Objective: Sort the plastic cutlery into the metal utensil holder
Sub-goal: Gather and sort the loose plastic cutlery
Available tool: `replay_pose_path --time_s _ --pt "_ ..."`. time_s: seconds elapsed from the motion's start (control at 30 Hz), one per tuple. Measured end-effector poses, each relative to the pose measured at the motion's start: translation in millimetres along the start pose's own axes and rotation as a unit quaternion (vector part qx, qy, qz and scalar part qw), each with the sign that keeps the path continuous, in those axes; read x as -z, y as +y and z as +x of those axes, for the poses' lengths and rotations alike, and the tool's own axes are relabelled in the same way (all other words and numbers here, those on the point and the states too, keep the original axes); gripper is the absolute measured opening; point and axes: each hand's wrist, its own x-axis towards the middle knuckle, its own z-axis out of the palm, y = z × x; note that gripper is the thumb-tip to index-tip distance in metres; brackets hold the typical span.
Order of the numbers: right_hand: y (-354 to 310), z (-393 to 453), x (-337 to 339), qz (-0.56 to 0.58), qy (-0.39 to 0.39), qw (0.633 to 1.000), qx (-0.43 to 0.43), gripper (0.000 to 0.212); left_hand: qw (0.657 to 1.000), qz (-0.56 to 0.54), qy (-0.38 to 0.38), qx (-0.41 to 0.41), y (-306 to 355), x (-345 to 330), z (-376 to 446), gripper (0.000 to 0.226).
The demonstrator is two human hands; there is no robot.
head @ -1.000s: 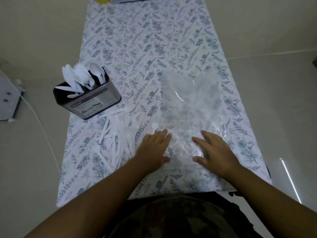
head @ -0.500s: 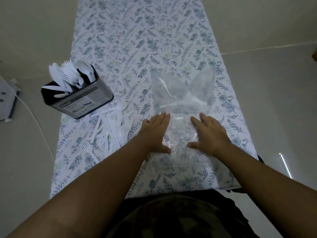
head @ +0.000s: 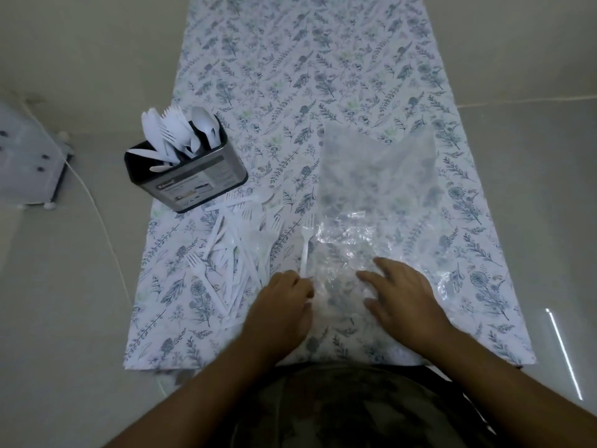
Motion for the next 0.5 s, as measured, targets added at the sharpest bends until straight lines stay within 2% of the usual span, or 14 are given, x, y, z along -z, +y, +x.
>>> replay_pose_path --time_s 0.1,0.2,0.27,0.4,0.5 --pt "-1.6 5.3 7.4 0.016 0.043 0.999 -0.026 0.026 0.992 0.023 0.023 0.119 -31.4 10.9 -21.2 0.02" --pt "-15.6 11.6 12.9 -0.002 0.043 0.999 -0.028 0.017 0.977 0.01 -0.024 0.211 -53.4 13.4 -36.3 0.038" --pt "-31.0 16.5 14.0 0.009 0.029 0.999 -0.014 0.016 0.977 0.004 -0.045 0.209 -59.0 12.0 -40.4 0.039" --pt "-70.2 34.5 17.6 0.1 -0.019 0.995 0.008 0.019 0.981 -0.015 -0.039 0.187 -61.1 10.6 -34.8 0.022" --pt "-97.0 48.1 20.8 0.199 -0.024 0.979 -0.036 0.016 0.971 -0.104 0.006 0.216 -52.8 14.5 -26.7 0.022"
